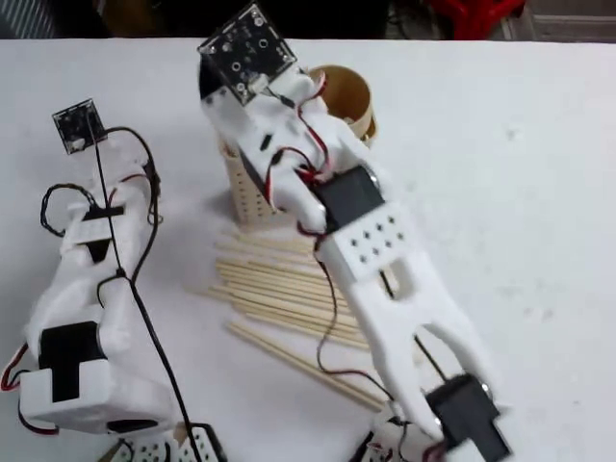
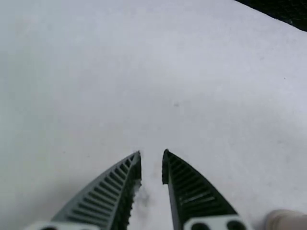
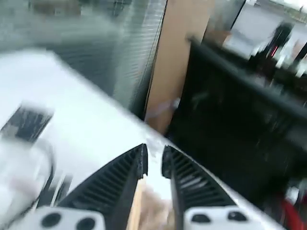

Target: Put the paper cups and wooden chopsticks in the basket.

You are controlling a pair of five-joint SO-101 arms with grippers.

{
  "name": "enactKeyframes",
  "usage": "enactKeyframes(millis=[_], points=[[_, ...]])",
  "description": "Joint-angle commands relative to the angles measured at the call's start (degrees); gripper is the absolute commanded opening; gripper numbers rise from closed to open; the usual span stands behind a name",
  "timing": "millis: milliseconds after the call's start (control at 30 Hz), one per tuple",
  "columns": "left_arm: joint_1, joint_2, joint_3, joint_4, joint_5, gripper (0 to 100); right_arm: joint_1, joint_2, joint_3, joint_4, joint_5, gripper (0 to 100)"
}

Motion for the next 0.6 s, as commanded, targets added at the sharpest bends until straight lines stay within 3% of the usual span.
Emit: enactKeyframes(millis=[0,100,233,400,567], points=[[-0.31,-0.40,-2.90,0.26,-0.44,9,0.40,-7.52,1.76,18.77,-0.35,4.5],[-0.31,-0.40,-2.90,0.18,-0.53,9,0.84,-12.62,8.35,28.53,-0.09,4.2],[-0.31,-0.40,-2.90,0.09,-0.53,9,-0.40,-18.86,17.76,33.36,1.05,4.1],[-0.31,-0.40,-2.90,0.00,-0.53,9,-4.09,-22.55,30.24,36.97,12.40,4.6],[-0.31,-0.40,-2.90,0.00,-0.53,9,-6.20,-22.37,40.70,36.44,14.33,10.9]])
